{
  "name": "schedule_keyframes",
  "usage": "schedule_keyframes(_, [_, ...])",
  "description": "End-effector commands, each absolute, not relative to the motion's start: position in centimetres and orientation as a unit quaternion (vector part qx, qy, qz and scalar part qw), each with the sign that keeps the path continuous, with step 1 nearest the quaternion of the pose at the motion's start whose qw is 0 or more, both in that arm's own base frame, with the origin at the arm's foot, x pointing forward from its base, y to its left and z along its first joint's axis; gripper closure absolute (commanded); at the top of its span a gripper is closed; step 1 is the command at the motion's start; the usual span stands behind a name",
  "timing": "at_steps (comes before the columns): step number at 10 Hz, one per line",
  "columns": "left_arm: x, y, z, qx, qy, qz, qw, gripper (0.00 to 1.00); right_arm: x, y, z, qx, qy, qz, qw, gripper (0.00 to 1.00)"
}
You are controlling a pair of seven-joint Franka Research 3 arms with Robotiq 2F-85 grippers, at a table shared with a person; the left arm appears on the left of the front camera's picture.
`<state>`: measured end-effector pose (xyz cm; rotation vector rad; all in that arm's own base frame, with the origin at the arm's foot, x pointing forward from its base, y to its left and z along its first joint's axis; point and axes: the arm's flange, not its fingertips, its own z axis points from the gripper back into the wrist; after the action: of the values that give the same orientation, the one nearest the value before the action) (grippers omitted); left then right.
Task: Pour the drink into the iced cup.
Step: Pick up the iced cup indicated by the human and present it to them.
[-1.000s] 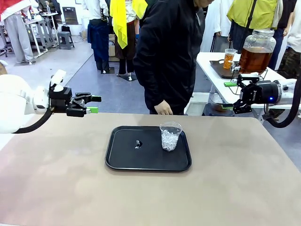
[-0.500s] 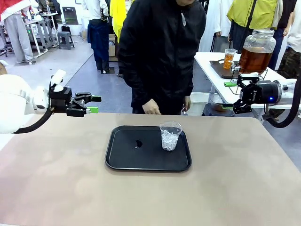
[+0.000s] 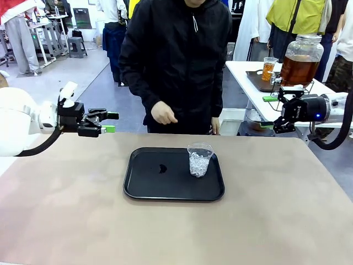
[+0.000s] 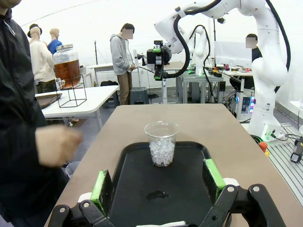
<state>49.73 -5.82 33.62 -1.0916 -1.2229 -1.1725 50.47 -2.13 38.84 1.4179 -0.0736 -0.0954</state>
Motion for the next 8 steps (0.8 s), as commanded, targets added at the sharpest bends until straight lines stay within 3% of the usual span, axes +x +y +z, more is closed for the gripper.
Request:
schedule_keyframes(1, [49.7, -6.0, 33.8, -0.458, -0.516, -0.49, 0.533, 0.0, 50.53, -2.06, 39.15, 0.651, -0.035, -0.044, 0.757, 0.0])
schedule_keyframes(8, [49.7, -6.0, 33.8, -0.458, -0.516, -0.49, 0.533, 0.0, 50.53, -2.06, 39.15, 0.651, -0.035, -0.044, 0.757, 0.0])
